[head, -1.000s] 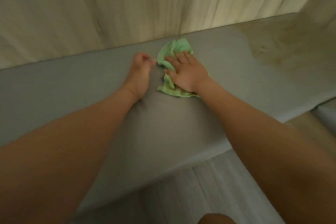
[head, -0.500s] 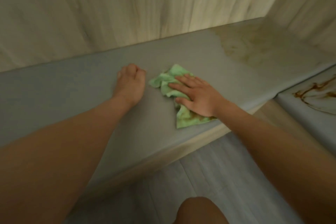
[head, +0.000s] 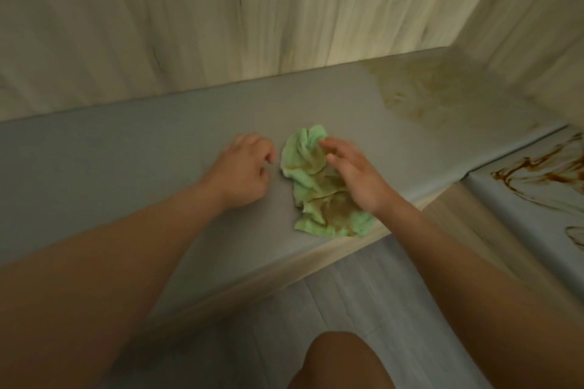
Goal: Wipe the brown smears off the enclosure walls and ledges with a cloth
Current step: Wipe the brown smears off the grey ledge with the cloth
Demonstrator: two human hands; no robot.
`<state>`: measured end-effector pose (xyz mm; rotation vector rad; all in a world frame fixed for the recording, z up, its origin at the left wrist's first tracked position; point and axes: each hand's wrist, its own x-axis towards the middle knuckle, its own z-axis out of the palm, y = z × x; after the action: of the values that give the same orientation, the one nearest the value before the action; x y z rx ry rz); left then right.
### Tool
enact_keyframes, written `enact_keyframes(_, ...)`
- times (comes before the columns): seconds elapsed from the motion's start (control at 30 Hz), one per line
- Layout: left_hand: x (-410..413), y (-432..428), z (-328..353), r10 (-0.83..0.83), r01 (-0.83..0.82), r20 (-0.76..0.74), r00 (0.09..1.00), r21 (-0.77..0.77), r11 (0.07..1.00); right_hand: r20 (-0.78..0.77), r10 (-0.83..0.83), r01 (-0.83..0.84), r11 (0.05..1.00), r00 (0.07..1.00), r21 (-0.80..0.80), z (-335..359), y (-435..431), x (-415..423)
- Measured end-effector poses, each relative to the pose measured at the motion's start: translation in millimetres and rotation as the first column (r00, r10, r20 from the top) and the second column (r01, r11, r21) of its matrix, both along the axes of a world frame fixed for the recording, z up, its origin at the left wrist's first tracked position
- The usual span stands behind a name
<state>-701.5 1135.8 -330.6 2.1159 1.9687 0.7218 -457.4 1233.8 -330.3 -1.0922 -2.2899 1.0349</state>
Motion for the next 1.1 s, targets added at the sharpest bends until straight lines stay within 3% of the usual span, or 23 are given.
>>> enact_keyframes(0.1,17.0,-8.3,4.4,-0.193,0.2,-0.077,0.978,0.097,0.975,-0.007,-0.123,0.122,0.977,0.992,0.173,0.9,5.7,15.2)
enact_keyframes(0.23,59.1,-9.5,10.6,-0.389,0.403,-0.111,0.915,0.169,0.899,0.057,-0.045,0.026,0.954,0.997,0.3,-8.6,-8.4,41.7)
enact_keyframes(0.4,64.2,-11.6,7.6,-0.559,0.538,-0.275,0.782,-0.153,0.829,0.064,-0.024,0.002,0.944,0.998,0.329,-5.2,-23.4,52.6)
enact_keyframes(0.5,60.5,-13.3,16.7,-0.469,0.465,-0.087,0.879,-0.068,0.883,0.023,-0.089,0.08,0.961,0.996,0.264,6.2,-30.9,49.9)
enact_keyframes(0.6,60.0,-8.1,42.1,-0.203,0.213,0.152,0.967,-0.053,0.976,0.006,-0.176,0.172,0.971,0.984,0.166,24.6,-35.8,43.0)
enact_keyframes(0.7,55.8,2.2,68.9,0.066,-0.017,0.329,0.942,-0.149,0.989,-0.033,-0.226,0.228,0.972,0.974,0.061,38.1,-40.6,35.4)
enact_keyframes(0.8,52.3,6.5,92.6,0.159,-0.097,0.493,0.855,-0.15,0.984,-0.092,-0.23,0.237,0.968,0.969,0.084,49.6,-47.7,22.7)
enact_keyframes(1.1,51.0,8.1,145.3,0.169,-0.169,0.467,0.868,-0.041,0.985,-0.041,-0.355,0.353,0.902,0.934,0.249,87.3,-70.1,-28.9)
